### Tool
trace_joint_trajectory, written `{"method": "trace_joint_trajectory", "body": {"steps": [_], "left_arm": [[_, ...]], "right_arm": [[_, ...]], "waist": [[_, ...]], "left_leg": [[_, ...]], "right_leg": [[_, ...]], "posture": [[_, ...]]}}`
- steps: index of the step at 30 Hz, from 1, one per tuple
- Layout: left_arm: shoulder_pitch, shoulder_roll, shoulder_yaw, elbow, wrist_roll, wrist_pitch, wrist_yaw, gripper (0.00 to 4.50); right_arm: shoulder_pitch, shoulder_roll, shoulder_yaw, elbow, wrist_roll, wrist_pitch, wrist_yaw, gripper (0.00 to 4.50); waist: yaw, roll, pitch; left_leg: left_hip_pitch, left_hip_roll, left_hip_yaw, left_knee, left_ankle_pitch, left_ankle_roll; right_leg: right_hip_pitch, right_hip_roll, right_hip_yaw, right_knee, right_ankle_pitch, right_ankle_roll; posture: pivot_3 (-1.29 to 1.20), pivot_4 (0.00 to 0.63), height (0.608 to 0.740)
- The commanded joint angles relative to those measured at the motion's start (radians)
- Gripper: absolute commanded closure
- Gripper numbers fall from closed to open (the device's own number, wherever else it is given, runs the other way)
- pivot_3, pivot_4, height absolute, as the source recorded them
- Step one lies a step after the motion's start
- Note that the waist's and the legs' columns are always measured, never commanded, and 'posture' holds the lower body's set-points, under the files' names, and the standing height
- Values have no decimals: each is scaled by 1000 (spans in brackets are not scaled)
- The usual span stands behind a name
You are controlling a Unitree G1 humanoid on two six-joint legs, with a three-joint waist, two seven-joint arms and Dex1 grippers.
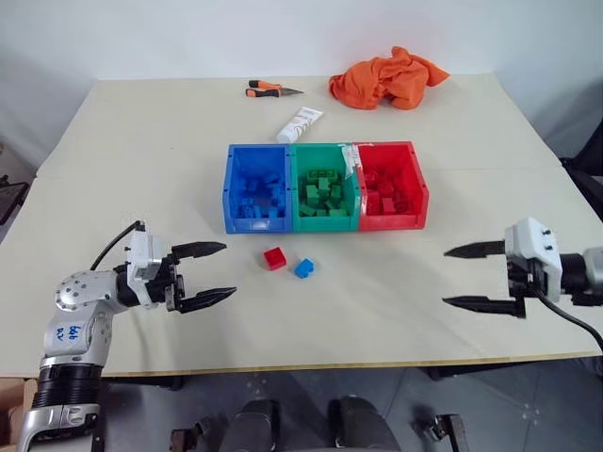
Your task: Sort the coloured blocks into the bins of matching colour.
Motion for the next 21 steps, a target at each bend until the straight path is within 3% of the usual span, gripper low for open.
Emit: {"method": "trace_joint_trajectory", "body": {"steps": [1, 8, 15, 21], "left_arm": [[-8, 12, 12, -20, -18, -1, -8, 0], [-6, 8, 8, -45, -21, 12, -2, 0], [55, 12, 23, -121, -35, 42, 14, 0], [108, 15, 43, -183, -49, 62, 42, 0]], "right_arm": [[-41, 26, 13, -81, 25, 19, -46, 27], [-188, 228, 236, -140, -42, 22, -146, 27], [-341, 419, 399, 17, -143, -67, -177, 27], [-405, 512, 475, 177, -205, -161, -149, 27]], "waist": [[0, 0, 0], [1, 0, 0], [2, 0, 0], [1, 0, 0]], "left_leg": [[0, 0, 0, 0, 0, 0], [0, 0, -1, 0, 0, 0], [-1, -1, -1, 0, 0, 0], [-1, -1, -2, 0, 0, 0]], "right_leg": [[0, 0, 0, 0, 0, 0], [0, 0, 0, 0, 0, 0], [-2, -1, 0, 1, 0, 0], [-2, -1, -1, 2, 0, 0]], "posture": [[0, 150, 740], [0, 150, 740], [0, 150, 740], [0, 150, 740]]}}
